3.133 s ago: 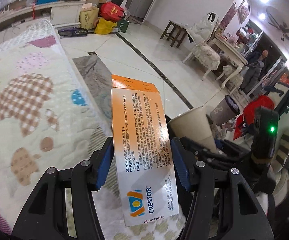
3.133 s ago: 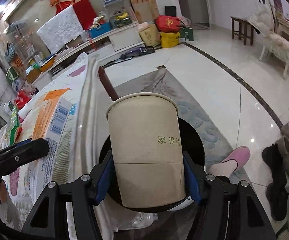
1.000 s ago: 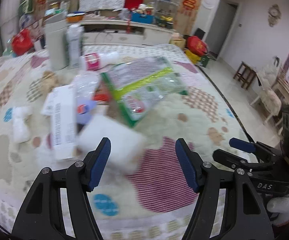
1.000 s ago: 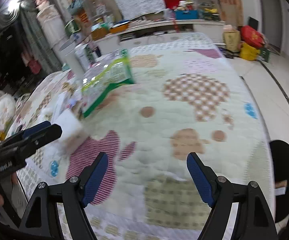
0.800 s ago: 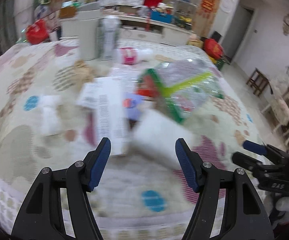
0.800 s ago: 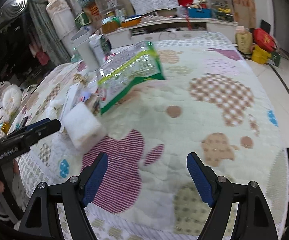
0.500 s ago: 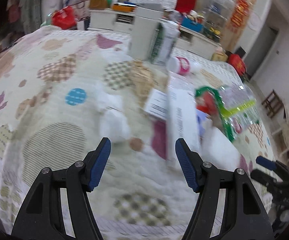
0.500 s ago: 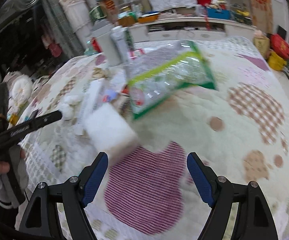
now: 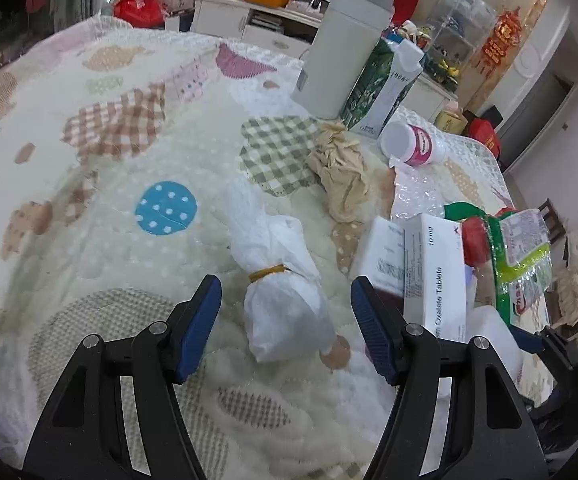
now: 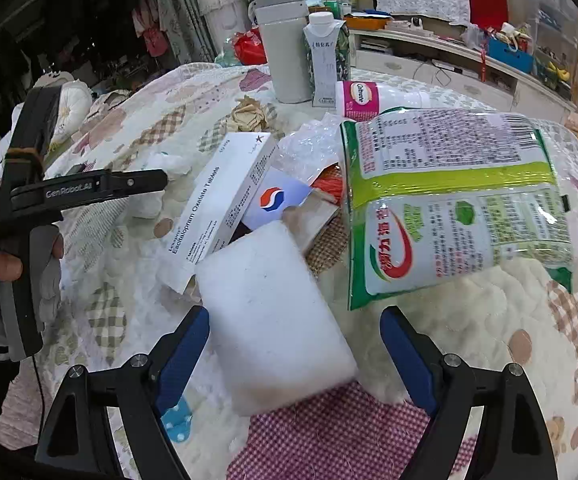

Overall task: Collect trash
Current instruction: 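Approach the white foam block with the right tool while the left tool approaches the white wrapped bundle, then grasp the white foam block with the right tool while the left tool grasps the wrapped bundle, then carry the foam block and wrapped bundle over the black trash bin, then open both tools to drop the foam block and bundle into the bin, then move both tools back over the quilt toward the medicine boxes, then grasp the white Escitalopram box with the left tool while the right tool grasps the Levamlodipine box, then carry both medicine boxes over the black trash bin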

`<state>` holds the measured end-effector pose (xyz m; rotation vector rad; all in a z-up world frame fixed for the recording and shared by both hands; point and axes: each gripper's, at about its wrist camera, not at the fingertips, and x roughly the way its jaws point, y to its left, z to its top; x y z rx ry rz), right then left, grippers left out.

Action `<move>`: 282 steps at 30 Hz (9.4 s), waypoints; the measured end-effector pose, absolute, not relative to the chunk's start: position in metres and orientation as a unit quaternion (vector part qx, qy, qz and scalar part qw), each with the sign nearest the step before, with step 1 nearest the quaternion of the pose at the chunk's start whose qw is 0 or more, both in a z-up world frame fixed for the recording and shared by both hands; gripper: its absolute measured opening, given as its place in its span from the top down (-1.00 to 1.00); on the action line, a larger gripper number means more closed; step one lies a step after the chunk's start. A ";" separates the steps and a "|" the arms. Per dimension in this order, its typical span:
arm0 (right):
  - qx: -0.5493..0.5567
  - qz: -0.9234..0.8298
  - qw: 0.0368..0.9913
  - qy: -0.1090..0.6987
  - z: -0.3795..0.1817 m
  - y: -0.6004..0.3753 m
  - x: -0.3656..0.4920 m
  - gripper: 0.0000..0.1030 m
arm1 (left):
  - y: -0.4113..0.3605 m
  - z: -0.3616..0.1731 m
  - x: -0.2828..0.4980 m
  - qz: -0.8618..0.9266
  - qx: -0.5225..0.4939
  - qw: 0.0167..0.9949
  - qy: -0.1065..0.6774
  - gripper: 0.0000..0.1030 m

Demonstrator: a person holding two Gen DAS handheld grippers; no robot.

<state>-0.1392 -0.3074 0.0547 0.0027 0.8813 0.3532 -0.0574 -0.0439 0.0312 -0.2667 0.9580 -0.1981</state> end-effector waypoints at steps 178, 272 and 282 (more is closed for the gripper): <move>0.148 0.013 0.905 0.399 0.051 -0.437 -0.239 -0.56 | -0.162 0.057 -0.109 -0.162 -0.052 0.886 0.431 -0.30; 0.095 0.095 0.909 0.395 0.066 -0.394 -0.239 -0.10 | -0.202 0.057 -0.165 -0.219 -0.034 0.870 0.440 0.18; 0.023 0.136 0.894 0.426 0.044 -0.345 -0.203 -0.12 | -0.166 0.056 -0.163 -0.172 -0.039 0.879 0.443 0.18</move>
